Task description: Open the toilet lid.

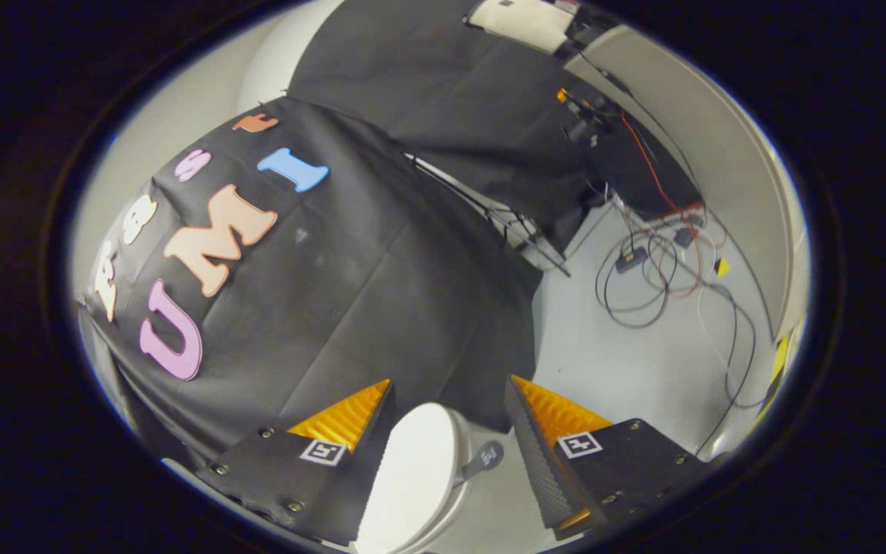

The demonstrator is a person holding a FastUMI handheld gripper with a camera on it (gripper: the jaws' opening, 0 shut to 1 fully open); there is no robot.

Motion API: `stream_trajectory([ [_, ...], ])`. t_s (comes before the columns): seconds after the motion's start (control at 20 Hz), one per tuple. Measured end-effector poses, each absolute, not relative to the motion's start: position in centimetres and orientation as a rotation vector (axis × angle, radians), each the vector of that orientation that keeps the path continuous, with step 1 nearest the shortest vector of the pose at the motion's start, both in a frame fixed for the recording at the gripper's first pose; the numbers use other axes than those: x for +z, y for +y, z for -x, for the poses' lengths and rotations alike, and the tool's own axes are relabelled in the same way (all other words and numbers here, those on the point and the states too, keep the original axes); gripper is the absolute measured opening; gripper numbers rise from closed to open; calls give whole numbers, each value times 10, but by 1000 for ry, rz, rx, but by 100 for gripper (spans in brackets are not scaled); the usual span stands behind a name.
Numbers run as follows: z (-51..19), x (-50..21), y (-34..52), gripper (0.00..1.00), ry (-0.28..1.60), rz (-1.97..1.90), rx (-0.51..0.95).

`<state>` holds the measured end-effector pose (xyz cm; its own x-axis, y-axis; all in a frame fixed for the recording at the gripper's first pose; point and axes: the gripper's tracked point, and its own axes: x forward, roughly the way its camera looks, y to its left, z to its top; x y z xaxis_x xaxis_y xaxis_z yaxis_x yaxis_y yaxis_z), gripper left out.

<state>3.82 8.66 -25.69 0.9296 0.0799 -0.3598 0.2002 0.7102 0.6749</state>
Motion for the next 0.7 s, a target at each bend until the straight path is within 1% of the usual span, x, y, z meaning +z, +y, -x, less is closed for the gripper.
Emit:
stream_trajectory([
  [0.35, -26, -357, 139, 84, 546, -943, -107],
  [0.55, -32, -385, 141, 69, 569, -983, -130],
  [0.6, -35, -388, 140, 69, 567, -996, -135],
  [0.7, -44, -386, 142, 45, 547, -1033, -112],
])
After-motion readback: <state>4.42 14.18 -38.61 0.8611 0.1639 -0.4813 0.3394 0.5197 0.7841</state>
